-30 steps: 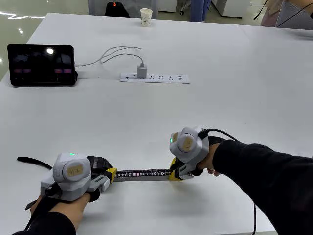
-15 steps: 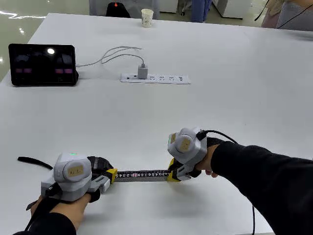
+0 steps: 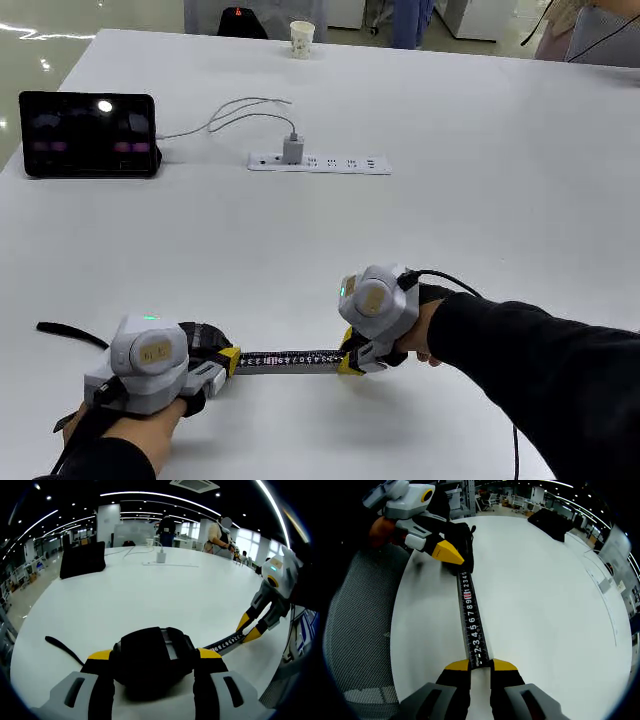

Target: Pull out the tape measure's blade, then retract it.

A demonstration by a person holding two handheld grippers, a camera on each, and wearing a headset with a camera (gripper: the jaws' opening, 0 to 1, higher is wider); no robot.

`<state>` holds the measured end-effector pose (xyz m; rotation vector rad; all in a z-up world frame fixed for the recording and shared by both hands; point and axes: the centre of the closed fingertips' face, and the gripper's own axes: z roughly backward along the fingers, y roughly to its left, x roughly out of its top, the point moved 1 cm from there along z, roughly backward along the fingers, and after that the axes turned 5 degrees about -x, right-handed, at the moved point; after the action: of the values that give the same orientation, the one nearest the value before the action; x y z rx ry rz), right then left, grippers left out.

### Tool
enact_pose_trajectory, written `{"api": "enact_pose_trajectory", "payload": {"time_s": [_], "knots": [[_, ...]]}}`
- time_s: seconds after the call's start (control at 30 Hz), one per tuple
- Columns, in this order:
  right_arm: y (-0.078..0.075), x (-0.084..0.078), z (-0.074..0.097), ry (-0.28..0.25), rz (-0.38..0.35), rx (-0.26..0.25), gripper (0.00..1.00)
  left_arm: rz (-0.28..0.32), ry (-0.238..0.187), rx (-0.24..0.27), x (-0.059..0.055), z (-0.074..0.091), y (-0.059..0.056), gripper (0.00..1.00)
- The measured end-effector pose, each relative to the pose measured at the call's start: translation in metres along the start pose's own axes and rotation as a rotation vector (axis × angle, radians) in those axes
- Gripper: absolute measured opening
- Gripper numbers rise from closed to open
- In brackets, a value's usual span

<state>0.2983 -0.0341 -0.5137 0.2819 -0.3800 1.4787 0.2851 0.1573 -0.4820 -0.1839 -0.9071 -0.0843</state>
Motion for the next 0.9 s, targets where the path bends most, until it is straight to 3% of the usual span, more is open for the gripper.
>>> {"api": "enact_pose_trajectory", "payload": {"time_s": [0.9], "knots": [[0.001,0.012,-0.005,0.009,0.004,0.011,0.11,0.001,0.001,-0.001,0.001,0.0,0.002,0.59]]}}
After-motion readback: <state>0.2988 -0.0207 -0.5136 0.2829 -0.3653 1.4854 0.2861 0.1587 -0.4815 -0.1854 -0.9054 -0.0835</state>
